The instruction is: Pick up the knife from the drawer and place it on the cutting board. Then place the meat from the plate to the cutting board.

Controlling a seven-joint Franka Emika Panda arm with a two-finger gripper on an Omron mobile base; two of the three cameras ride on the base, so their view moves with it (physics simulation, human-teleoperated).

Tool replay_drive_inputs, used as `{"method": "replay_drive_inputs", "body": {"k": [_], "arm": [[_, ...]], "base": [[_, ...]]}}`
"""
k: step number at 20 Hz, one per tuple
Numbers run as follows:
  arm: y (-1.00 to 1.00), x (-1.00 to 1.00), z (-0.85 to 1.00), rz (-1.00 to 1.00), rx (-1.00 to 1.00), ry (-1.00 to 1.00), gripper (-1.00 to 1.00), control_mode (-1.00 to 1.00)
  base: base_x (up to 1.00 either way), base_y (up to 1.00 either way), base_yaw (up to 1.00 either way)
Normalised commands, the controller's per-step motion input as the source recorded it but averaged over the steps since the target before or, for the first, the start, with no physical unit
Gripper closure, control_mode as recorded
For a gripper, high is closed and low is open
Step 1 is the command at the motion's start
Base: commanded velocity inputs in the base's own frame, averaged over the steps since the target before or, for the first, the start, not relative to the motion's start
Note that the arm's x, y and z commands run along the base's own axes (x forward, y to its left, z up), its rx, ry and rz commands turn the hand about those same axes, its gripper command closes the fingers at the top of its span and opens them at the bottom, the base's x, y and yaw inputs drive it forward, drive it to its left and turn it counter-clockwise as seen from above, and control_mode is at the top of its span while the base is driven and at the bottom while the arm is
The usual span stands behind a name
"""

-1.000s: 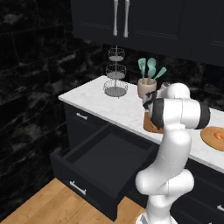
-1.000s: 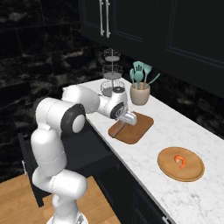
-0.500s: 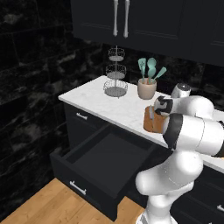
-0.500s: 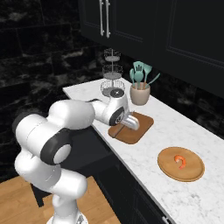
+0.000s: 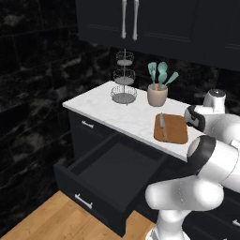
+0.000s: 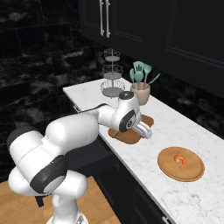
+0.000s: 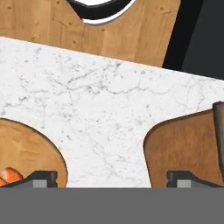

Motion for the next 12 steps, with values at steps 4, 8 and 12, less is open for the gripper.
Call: {"method": "replay_drive_inputs", "body": {"k": [4,8,12], "arm": [[-0.87,-0.58,0.15,-0.19,0.00,0.12,-1.00,-1.00],[-0.95,-0.50,0.01,-0.16,0.06,0.17,-1.00,-1.00],[-0.90,-0.49,0.00,-0.12,0.19,0.06,-1.00,-1.00]], "base": [[0.00,0.00,0.00],[0.00,0.00,0.00],[0.00,0.00,0.00]]}}
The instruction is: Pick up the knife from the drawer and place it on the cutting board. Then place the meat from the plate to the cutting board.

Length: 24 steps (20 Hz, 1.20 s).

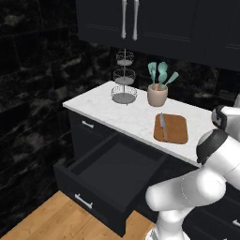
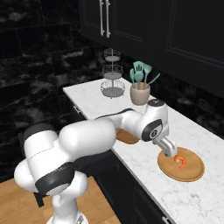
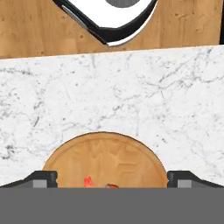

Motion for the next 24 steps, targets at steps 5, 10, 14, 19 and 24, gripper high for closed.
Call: {"method": "replay_drive_inputs", "body": {"k": [5,10,14,19,24], "arm": [[-0.72,-0.28,-0.08,-0.04,0.23,0.01,-1.00,-1.00],[-0.27,-0.07,-0.02,0.00,0.33,0.10,-1.00,-1.00],[-0.02,0.00,-0.24,0.00,0.13,0.07,-1.00,-1.00],[0.00,0.11,-0.10,0.00,0.02,0.00,-1.00,-1.00],[0.00,0.36,-0.10,0.00,0.00,0.00,-1.00,-1.00]], "base": [[0.00,0.00,0.00],[0.00,0.00,0.00],[0.00,0.00,0.00],[0.00,0.00,0.00],[0.00,0.00,0.00]]}}
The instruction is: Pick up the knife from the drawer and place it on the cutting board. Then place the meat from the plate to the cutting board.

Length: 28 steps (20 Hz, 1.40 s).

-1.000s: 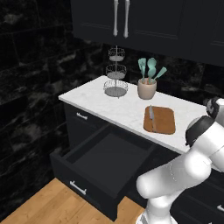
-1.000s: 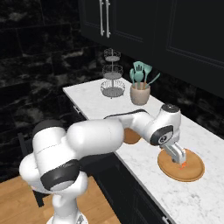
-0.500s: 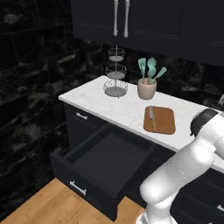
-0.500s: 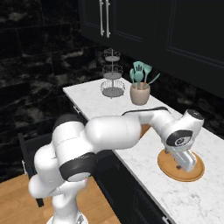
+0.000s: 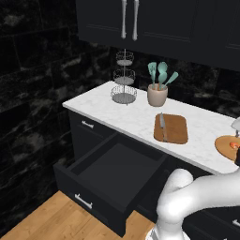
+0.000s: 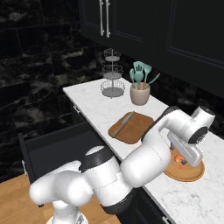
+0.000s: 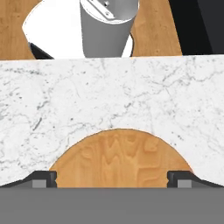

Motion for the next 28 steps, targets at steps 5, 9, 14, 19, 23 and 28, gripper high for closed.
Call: {"method": "replay_drive_inputs", "body": {"k": [5,9,14,19,23,28], "arm": [[0.00,0.18,-0.28,0.00,0.00,0.00,-1.00,-1.00],[0.00,0.00,-0.36,0.00,0.00,0.00,-1.00,-1.00],[0.00,0.16,-0.23,0.00,0.00,0.00,-1.00,-1.00],[0.01,0.18,-0.23,0.00,-0.02,0.00,-1.00,-1.00],[0.00,0.22,-0.27,0.00,-0.02,0.00,-1.00,-1.00],[0.00,0.04,-0.28,-0.01,-0.04,0.00,-1.00,-1.00]], "base": [[0.00,0.00,0.00],[0.00,0.00,0.00],[0.00,0.00,0.00],[0.00,0.00,0.00],[0.00,0.00,0.00],[0.00,0.00,0.00]]}}
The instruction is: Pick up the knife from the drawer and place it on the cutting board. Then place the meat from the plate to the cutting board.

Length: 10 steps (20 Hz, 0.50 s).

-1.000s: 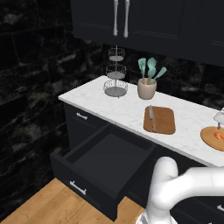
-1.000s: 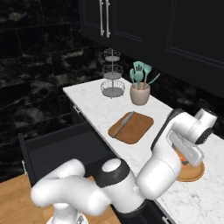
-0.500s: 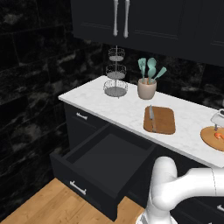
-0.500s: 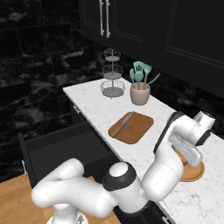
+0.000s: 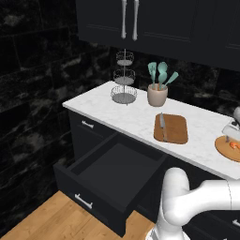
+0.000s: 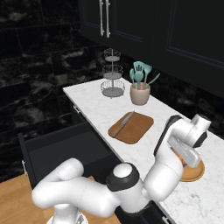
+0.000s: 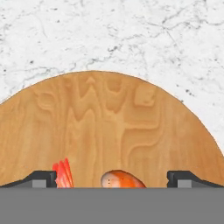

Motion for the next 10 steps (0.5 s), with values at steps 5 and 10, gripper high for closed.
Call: {"method": "replay_drive_inputs", "body": {"k": [5,10], "arm": [[0.00,0.01,-0.29,-0.03,-0.04,0.00,-1.00,-1.00],[0.00,0.08,-0.18,0.00,-0.02,0.00,-1.00,-1.00]], "base": [[0.00,0.00,0.00],[0.00,0.00,0.00]]}}
